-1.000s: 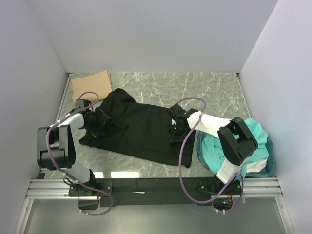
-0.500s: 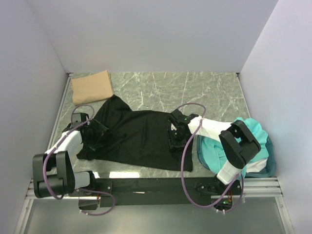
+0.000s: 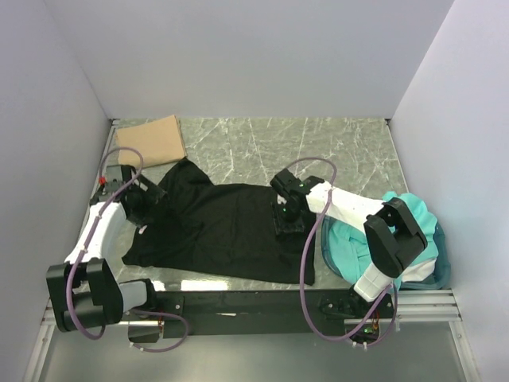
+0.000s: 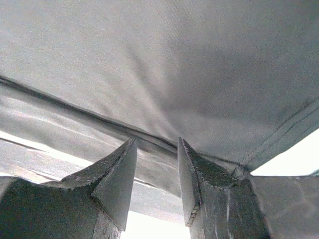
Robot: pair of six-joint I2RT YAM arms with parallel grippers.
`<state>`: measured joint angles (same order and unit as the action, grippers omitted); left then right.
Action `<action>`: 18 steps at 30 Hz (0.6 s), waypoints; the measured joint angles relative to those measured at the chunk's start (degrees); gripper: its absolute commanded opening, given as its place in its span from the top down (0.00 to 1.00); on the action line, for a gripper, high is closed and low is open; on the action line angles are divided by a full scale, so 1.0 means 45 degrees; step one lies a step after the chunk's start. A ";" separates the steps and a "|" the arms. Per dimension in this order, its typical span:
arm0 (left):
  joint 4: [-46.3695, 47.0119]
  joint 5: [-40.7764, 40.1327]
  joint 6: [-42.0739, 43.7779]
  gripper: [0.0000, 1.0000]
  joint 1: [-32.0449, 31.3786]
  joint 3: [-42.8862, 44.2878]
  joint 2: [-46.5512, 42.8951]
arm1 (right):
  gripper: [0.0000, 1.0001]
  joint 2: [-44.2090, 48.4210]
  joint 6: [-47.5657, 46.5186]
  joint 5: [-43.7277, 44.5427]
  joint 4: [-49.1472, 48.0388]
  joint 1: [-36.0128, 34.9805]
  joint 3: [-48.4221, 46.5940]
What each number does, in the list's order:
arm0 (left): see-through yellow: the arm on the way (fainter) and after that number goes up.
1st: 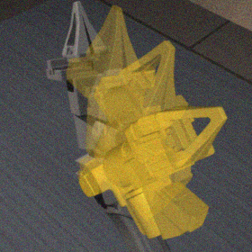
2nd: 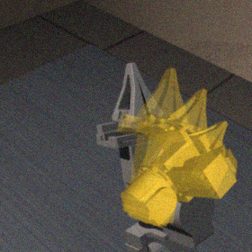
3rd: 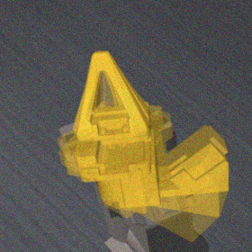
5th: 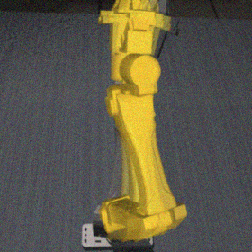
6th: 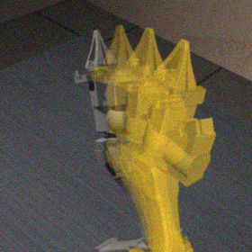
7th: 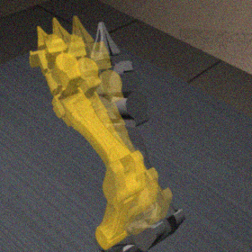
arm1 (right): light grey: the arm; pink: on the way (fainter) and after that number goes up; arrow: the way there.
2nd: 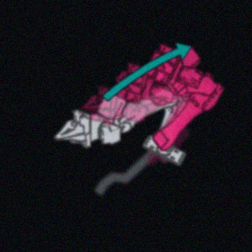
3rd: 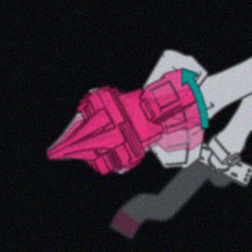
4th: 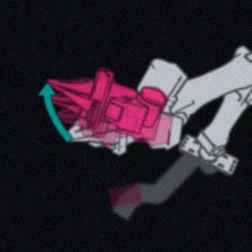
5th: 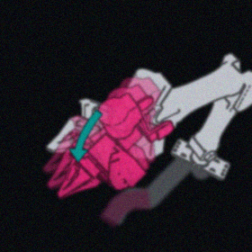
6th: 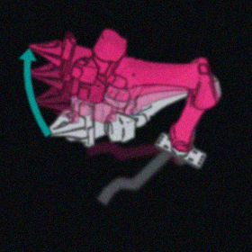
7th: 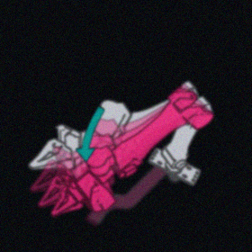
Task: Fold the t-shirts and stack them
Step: Fold the tshirt
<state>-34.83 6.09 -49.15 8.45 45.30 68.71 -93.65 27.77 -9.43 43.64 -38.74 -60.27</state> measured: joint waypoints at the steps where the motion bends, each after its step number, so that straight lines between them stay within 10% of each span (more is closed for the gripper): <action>1: 0.0219 0.0024 0.0121 0.13 -0.0010 0.0248 0.0175 | 0.54 0.0000 -0.0044 0.0102 0.0010 0.0000 -0.0355; 18: 0.3283 0.1967 0.0257 0.10 -0.1365 0.0860 0.5076 | 0.54 -0.0651 0.0044 0.0840 -0.1962 0.0000 0.0787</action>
<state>-20.05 14.94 -47.99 2.31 49.17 91.55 -96.57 27.97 -5.65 34.81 -38.74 -56.73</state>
